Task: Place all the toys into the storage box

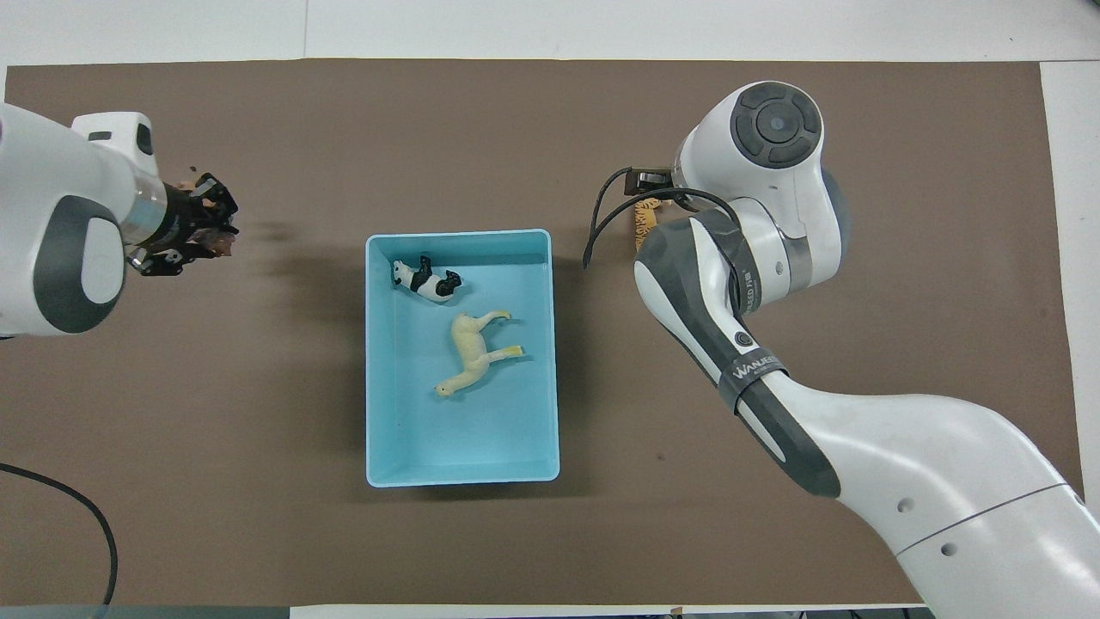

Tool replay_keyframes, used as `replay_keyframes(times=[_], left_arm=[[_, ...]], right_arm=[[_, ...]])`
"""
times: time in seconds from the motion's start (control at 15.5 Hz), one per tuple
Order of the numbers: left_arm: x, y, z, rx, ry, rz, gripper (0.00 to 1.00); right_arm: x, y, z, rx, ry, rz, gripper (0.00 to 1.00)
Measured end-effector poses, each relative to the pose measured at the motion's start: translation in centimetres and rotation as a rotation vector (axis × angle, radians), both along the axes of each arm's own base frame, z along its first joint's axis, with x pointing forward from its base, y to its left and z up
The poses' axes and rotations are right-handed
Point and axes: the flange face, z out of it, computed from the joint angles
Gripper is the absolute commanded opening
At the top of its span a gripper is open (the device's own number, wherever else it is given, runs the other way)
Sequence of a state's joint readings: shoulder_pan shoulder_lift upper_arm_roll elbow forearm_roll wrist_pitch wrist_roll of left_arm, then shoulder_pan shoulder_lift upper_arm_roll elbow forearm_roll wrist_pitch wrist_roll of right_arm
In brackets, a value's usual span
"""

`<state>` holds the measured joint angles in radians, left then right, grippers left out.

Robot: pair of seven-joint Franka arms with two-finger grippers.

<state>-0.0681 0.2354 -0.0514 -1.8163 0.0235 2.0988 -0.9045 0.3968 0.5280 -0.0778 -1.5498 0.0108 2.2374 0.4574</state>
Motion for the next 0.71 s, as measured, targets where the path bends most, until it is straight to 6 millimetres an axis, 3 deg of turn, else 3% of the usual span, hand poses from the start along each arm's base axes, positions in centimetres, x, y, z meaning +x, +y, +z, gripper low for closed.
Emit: replay_keyframes(times=[0.13,0.26,0.52,0.58,0.64,0.71], left_arm=[[-1.2,-6.9,0.0,-0.006,0.005,0.02,0.03],[-2.5,-11.8,-0.2,-0.009,0.009,0.029,0.03],[-4.8,-17.7,-0.4,-0.015,0.01,0.056,0.03],[-5.1,-18.6,-0.4,-0.016,0.01,0.065,0.04],[-5.4,-19.1,-0.4,-0.016,0.01,0.069,0.04],[-5.7,-19.5,-0.5,-0.015,0.013,0.065,0.05]], right_arm=[[-0.1,0.9,-2.1,0.008,-0.004,0.009,1.0],[-0.6,1.5,-4.2,0.007,-0.012,0.034,1.0],[-1.3,1.2,-6.4,0.003,-0.019,0.06,1.0],[-1.4,1.4,-6.5,0.003,-0.02,0.064,0.89],[-1.5,1.5,-6.5,0.005,-0.024,0.067,0.55],[-1.5,1.6,-6.6,0.005,-0.026,0.069,0.03]])
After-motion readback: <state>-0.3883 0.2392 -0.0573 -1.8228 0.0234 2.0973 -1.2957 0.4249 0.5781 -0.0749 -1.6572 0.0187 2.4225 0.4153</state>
